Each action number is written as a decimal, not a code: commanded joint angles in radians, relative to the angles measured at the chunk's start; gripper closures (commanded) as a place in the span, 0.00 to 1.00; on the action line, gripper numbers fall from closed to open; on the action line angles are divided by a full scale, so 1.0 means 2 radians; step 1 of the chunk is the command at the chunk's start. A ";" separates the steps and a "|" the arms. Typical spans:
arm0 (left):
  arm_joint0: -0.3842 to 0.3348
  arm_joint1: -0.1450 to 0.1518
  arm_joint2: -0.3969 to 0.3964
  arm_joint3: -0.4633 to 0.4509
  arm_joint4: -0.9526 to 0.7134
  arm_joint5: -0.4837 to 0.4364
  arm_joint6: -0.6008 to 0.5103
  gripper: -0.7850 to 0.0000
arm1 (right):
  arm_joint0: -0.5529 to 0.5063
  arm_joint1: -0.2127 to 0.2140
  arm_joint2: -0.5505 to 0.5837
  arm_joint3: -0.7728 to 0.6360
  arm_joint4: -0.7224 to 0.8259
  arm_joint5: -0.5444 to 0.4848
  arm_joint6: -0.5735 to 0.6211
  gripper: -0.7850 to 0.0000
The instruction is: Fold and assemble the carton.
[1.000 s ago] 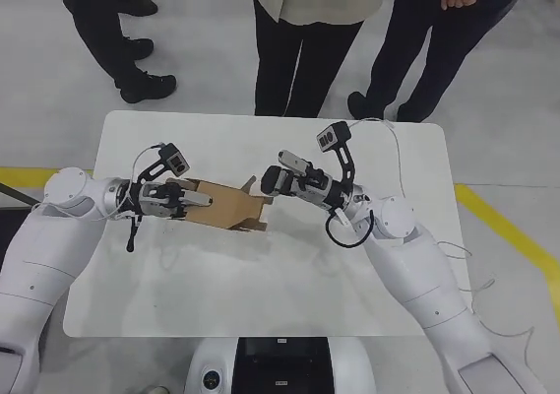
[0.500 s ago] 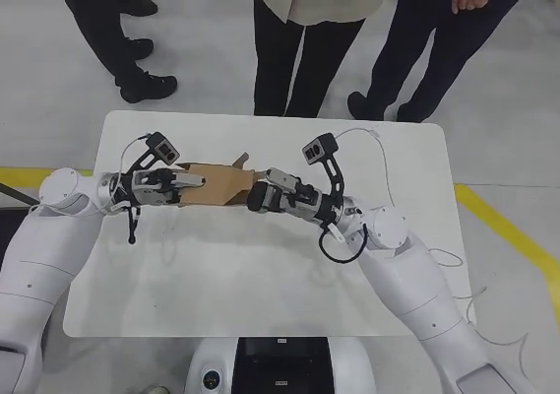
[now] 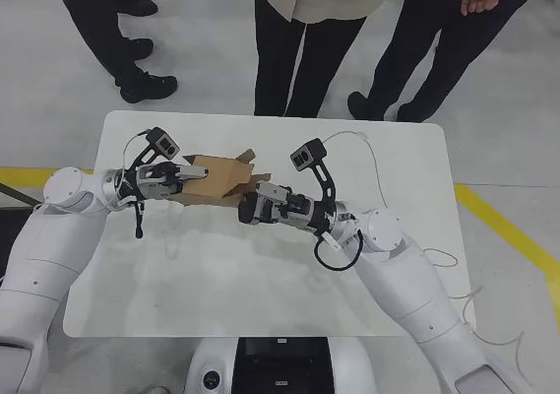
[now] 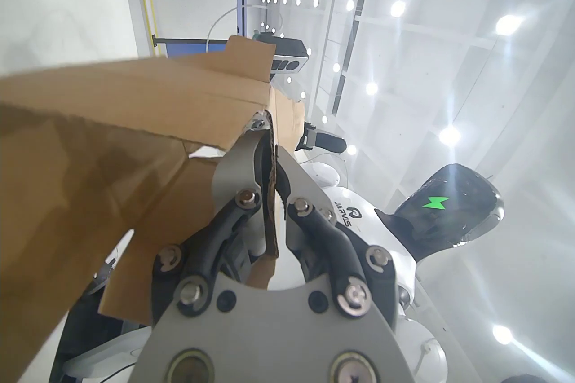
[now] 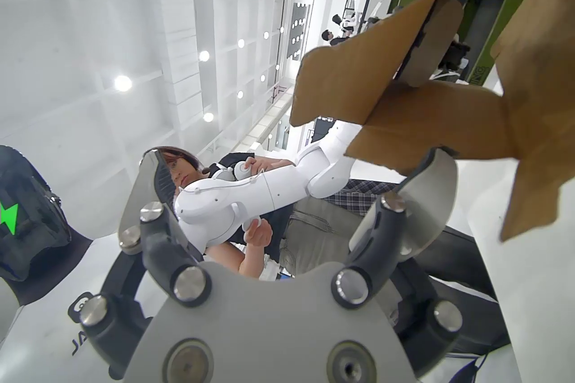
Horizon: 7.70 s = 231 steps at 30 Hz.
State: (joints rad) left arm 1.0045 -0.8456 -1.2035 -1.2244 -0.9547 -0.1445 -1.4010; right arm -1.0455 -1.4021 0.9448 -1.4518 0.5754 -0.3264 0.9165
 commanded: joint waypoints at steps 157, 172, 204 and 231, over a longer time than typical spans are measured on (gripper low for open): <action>-0.035 -0.010 0.024 0.006 -0.144 0.136 -0.067 1.00 | 0.049 -0.020 -0.048 0.070 -0.070 0.047 -0.010 0.00; -0.046 -0.010 0.032 0.015 -0.142 0.136 -0.067 1.00 | 0.058 -0.024 -0.054 0.073 -0.077 0.049 -0.012 0.00; -0.038 0.007 0.071 0.027 -0.119 0.162 -0.067 1.00 | 0.039 -0.019 0.017 0.076 0.018 -0.045 -0.015 0.00; -0.070 0.000 0.111 0.064 -0.113 0.138 -0.067 1.00 | 0.034 -0.023 0.002 0.052 0.033 -0.042 0.025 0.00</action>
State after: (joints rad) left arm 0.8643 -0.8457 -0.9820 -1.0947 -1.1815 0.1329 -1.5359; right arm -0.9783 -1.4471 0.9502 -1.3481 0.6424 -0.4104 0.9683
